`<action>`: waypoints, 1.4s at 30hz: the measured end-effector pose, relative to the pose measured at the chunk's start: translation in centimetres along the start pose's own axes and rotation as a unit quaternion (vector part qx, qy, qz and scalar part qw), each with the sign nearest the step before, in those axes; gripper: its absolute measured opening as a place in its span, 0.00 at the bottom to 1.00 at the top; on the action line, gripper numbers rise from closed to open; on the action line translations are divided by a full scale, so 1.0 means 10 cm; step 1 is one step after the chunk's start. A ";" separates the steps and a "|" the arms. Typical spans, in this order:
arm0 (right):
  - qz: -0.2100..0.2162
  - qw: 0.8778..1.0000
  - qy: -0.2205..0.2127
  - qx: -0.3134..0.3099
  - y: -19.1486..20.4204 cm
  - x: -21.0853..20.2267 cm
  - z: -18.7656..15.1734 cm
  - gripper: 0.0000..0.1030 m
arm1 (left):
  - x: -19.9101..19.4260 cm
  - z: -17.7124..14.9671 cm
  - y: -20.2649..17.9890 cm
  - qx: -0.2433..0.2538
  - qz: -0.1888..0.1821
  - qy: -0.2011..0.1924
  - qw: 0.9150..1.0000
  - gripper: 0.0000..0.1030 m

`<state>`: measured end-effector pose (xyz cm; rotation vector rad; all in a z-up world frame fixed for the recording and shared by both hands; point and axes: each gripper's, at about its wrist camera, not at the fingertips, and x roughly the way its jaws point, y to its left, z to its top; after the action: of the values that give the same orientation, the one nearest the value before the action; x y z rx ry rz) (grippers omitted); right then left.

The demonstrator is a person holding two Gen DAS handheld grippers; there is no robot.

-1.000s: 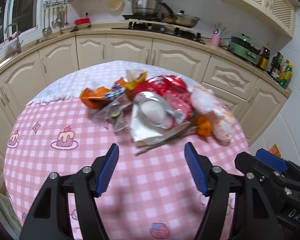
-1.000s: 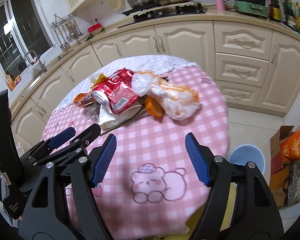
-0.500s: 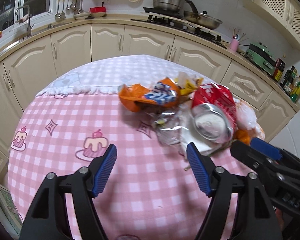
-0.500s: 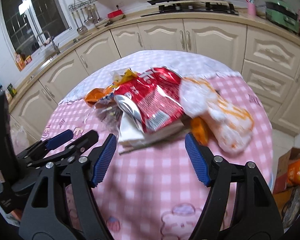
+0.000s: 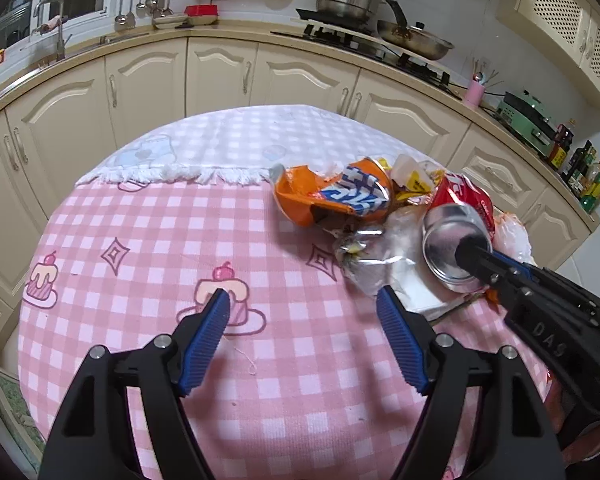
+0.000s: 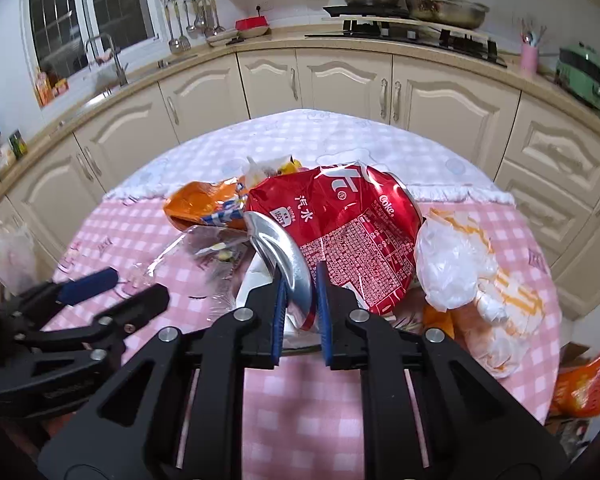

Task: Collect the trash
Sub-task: 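Grasp the crushed red cola can with the right gripper and lift it, then grasp the clear plastic wrapper with the left gripper while the right holds the can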

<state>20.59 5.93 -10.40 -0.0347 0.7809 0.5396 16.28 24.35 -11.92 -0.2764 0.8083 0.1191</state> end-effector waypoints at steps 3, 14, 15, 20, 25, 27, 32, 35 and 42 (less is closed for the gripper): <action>0.021 0.999 -0.012 0.027 -0.08 -0.12 0.02 0.14 | 0.01 -0.01 -0.06 0.011 -0.004 0.003 1.000 0.73; 0.080 0.991 -0.082 0.072 -0.23 -0.82 0.10 0.14 | 0.08 0.07 -0.22 0.012 -0.007 0.009 1.000 0.77; 0.081 0.990 -0.091 0.075 -0.26 -0.89 0.11 0.14 | 0.10 0.09 -0.25 0.013 -0.002 0.008 1.000 0.77; 0.060 0.986 -0.132 0.084 -0.43 -1.22 0.15 0.14 | 0.28 0.21 -0.29 0.002 0.018 0.017 1.000 0.77; 0.021 0.986 -0.135 0.099 -0.61 -1.25 0.12 0.14 | 0.52 0.23 -0.25 -0.012 0.027 0.045 0.999 0.71; 0.019 0.985 -0.133 0.108 -0.68 -1.22 0.10 0.14 | 0.54 0.23 -0.24 -0.012 0.019 0.048 0.999 0.47; 0.011 0.984 -0.127 0.127 -0.81 -1.18 0.06 0.14 | 0.52 0.22 -0.20 -0.013 0.023 0.040 0.999 0.24; 0.009 0.983 -0.128 0.131 -0.86 -1.20 0.02 0.14 | 0.46 0.21 -0.18 -0.013 0.032 0.028 0.999 0.24; 0.009 0.983 -0.124 0.134 -0.86 -1.24 -0.07 0.14 | 0.29 0.12 -0.21 0.001 0.027 0.018 0.999 0.24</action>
<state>17.00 -7.27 -3.91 0.2844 0.6047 0.4411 19.50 22.68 -12.84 -0.2550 0.8526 0.1650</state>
